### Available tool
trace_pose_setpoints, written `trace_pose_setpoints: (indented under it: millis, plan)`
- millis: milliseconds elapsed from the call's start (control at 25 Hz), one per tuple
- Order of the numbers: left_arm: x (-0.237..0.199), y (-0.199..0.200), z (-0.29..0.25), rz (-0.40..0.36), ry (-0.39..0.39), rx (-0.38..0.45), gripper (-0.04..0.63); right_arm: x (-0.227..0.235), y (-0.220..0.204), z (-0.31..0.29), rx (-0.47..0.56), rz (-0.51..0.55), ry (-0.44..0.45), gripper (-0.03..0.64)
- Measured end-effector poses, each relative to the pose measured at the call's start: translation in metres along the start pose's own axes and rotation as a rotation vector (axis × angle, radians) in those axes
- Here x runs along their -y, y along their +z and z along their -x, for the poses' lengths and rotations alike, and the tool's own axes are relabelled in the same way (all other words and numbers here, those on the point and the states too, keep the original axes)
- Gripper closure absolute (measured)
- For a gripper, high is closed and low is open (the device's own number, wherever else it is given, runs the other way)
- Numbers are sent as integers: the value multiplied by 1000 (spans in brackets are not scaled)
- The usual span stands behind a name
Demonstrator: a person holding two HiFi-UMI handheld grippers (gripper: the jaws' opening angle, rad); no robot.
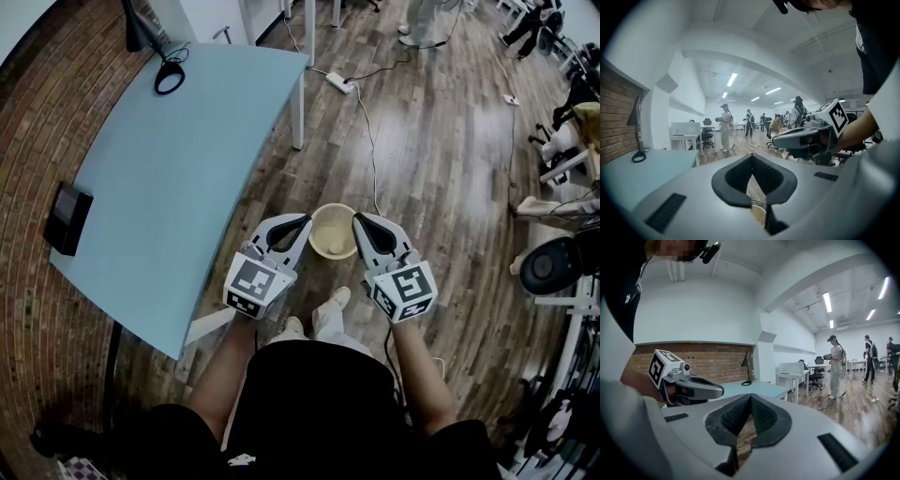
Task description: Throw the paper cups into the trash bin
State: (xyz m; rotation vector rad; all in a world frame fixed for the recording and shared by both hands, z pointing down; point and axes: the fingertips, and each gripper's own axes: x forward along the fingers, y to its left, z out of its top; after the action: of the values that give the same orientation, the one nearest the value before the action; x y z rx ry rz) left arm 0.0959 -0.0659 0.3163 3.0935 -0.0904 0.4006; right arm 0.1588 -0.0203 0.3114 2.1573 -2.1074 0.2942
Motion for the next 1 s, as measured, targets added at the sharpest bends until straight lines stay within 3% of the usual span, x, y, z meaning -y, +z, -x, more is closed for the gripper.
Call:
trace_pose_setpoints:
  millis: [480, 680, 880, 1000]
  plan:
    - [26, 8, 53, 2, -35, 73, 586, -58, 17, 31, 24, 63, -22, 612]
    - [35, 10, 66, -41, -39, 72, 586, -74, 22, 40, 24, 77, -18, 612]
    - [43, 10, 78, -150, -39, 57, 586, -89, 30, 45, 50, 73, -15, 612]
    - [47, 10, 87, -147, -37, 55, 586, -98, 29, 47, 39, 72, -15, 612]
